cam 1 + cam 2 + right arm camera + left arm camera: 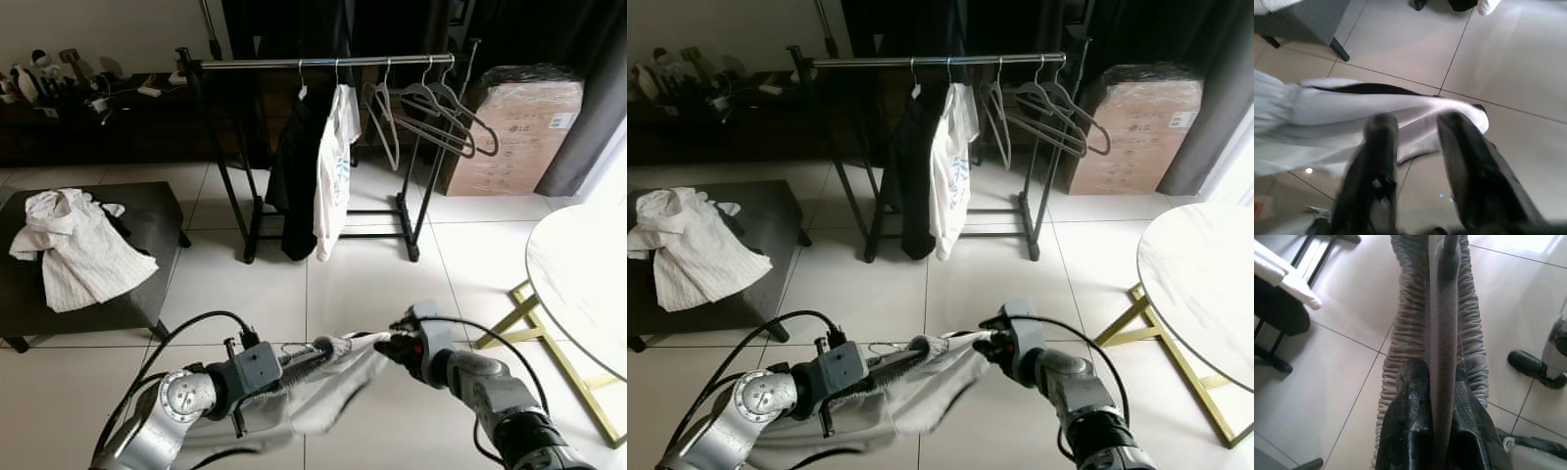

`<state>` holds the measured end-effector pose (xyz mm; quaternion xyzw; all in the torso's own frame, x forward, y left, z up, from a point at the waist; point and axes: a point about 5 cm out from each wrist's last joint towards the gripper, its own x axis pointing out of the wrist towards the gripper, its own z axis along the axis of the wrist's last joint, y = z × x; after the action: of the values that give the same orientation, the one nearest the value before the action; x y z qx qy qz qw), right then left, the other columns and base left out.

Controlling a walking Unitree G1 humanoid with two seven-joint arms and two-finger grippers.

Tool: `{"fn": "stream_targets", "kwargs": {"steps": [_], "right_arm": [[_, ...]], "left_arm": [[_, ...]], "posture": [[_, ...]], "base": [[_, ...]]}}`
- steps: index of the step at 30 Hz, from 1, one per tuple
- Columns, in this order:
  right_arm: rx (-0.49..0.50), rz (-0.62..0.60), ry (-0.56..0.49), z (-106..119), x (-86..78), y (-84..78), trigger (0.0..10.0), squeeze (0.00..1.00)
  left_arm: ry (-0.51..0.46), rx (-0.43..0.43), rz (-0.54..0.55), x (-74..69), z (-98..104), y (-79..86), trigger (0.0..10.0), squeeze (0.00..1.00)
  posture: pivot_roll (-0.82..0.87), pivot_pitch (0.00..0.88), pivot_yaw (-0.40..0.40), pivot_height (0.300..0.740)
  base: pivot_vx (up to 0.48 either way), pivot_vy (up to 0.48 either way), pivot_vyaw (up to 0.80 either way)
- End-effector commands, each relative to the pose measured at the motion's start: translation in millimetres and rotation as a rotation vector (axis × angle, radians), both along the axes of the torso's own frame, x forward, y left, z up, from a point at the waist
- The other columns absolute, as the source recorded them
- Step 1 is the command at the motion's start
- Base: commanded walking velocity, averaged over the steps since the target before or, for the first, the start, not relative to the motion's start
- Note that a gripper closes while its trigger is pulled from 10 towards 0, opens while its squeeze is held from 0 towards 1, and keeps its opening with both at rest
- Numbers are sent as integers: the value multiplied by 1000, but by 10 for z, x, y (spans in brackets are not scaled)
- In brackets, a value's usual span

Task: Hang hanger

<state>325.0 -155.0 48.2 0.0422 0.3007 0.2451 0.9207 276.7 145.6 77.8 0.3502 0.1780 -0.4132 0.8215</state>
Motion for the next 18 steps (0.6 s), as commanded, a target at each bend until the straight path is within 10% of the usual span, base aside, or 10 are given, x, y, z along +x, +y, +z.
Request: {"fn": "stream_targets", "kwargs": {"steps": [1, 3, 4, 5, 15, 17, 18], "right_arm": [[49, -29, 12, 21, -11, 37, 10000, 0], [73, -35, 17, 56, -14, 93, 10000, 0], [89, -31, 27, 71, -32, 144, 10000, 984], [96, -31, 29, 79, -40, 166, 10000, 1000], [99, -46, 51, 175, -99, 234, 10000, 1000], [158, -48, 46, 265, -86, 314, 10000, 0], [169, -44, 43, 285, -83, 335, 10000, 0]], "left_arm": [[-18, 16, 17, 40, 17, -1, 10000, 0], [-27, 9, 16, 59, 16, -44, 10000, 0], [-44, 7, 44, 104, 18, -59, 10000, 0], [-53, 1, 67, 133, 27, -54, 10000, 0], [-90, -64, 210, 248, 62, -42, 10000, 0], [-89, -111, 222, 274, 92, -102, 10000, 0], [-86, -120, 218, 274, 98, -122, 10000, 0]], "posture": [[18, 156, -5, 740], [15, 156, -4, 740], [14, 155, -3, 740], [13, 155, -3, 740], [5, 165, -2, 740], [1, 170, -1, 740], [1, 170, -1, 740]], "base": [[0, 0, 0], [0, 0, 0], [0, 0, 0], [0, 0, 0], [0, 0, 0], [0, 0, 0], [0, 0, 0]]}}
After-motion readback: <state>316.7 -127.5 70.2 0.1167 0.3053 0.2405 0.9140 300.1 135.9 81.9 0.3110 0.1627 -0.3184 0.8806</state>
